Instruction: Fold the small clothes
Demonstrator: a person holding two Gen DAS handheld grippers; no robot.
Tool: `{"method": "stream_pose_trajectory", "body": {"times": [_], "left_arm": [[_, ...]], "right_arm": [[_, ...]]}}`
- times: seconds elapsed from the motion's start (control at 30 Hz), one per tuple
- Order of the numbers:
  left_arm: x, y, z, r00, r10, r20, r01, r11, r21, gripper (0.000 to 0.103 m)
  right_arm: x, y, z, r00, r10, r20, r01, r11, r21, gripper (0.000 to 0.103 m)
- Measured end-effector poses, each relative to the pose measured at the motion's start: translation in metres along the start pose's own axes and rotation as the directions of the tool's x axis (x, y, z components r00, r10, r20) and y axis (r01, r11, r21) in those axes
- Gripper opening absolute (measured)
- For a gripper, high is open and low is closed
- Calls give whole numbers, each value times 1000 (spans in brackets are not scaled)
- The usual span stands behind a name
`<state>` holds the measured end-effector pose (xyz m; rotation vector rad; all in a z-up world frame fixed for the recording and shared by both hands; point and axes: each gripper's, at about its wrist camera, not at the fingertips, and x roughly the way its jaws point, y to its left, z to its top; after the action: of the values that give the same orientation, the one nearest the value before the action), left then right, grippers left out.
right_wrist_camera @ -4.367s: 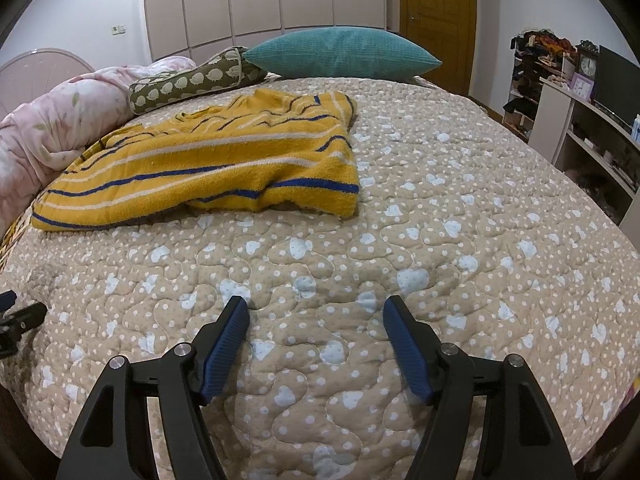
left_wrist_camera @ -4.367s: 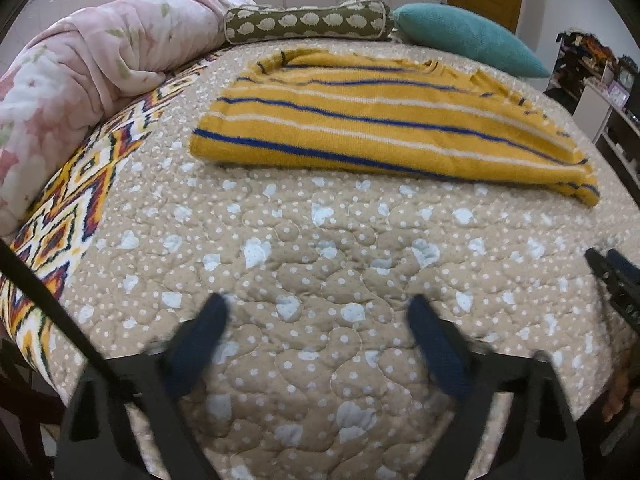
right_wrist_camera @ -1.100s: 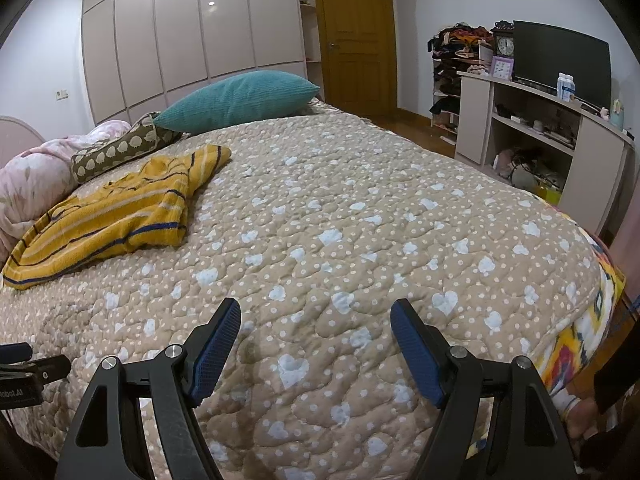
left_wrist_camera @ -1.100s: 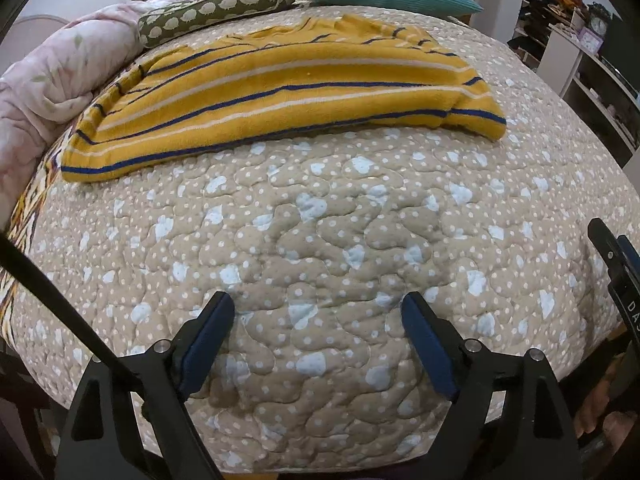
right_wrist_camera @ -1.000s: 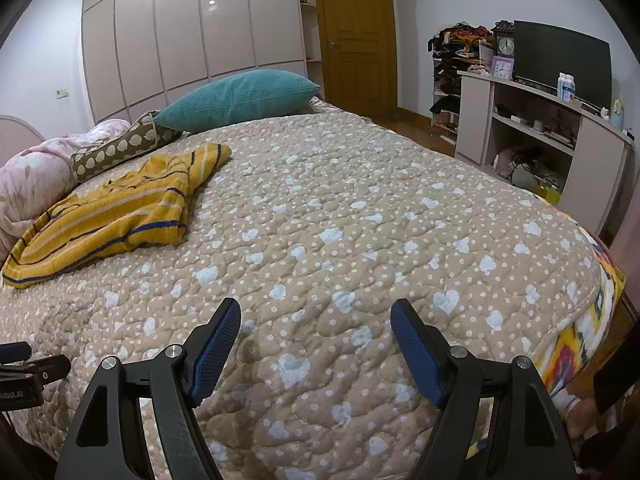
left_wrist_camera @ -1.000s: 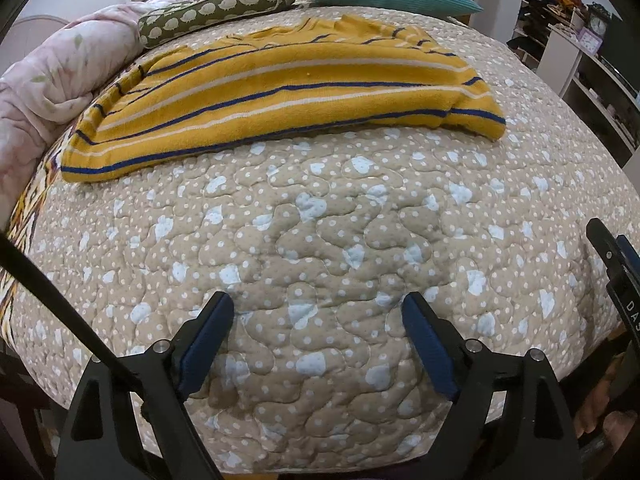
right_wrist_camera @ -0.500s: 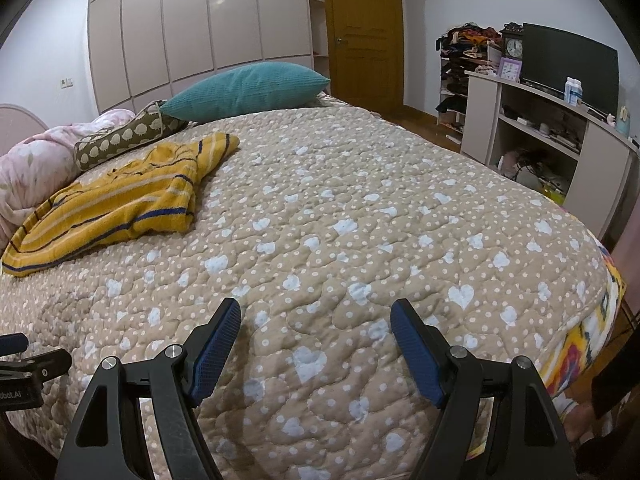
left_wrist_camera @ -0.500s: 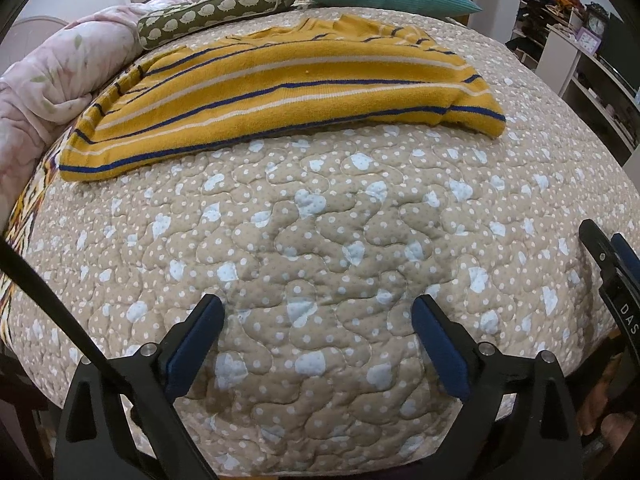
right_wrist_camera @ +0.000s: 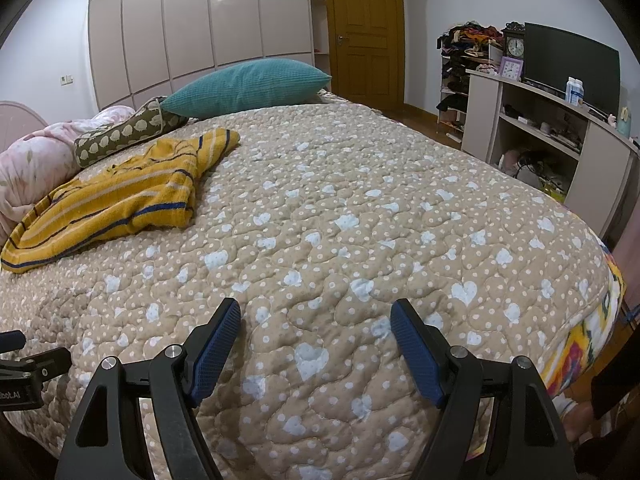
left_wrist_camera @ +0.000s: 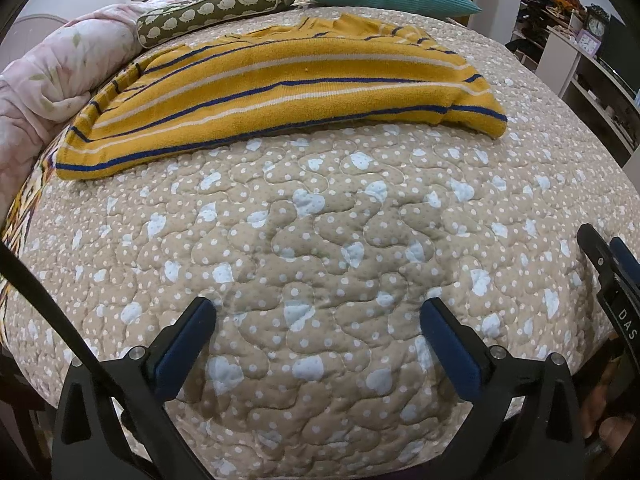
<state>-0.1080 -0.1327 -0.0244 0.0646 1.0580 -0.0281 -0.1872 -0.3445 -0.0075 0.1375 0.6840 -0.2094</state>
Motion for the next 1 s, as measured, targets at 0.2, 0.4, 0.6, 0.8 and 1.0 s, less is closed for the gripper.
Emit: {"method": "stream_pose_trajectory", "body": {"times": [0.2,0.4,0.6,0.8,1.0], "left_arm": [[1,-1,0,1000,7,7,-7,1000,5,103],[2,0,-1,1000,-5,21,5,1000,8,103],[1,1,-3,999,-17,44,17,1000,11,103],[0,3,-6,998,-29,57,28,999,17,103],[-2,2,-9,997,-26,72,24,999,28,103]], "right_arm": [[2,4,-3,1000,-6,-6,6,1000,-15,83],[4,9,-5,1000,-21,-11,21,999,-33,86],[7,11,-6,999,-33,-12,33,998,-47,89],[9,14,-7,999,-43,-8,43,998,-55,91],[11,16,-8,999,-52,-2,51,997,-59,94]]}}
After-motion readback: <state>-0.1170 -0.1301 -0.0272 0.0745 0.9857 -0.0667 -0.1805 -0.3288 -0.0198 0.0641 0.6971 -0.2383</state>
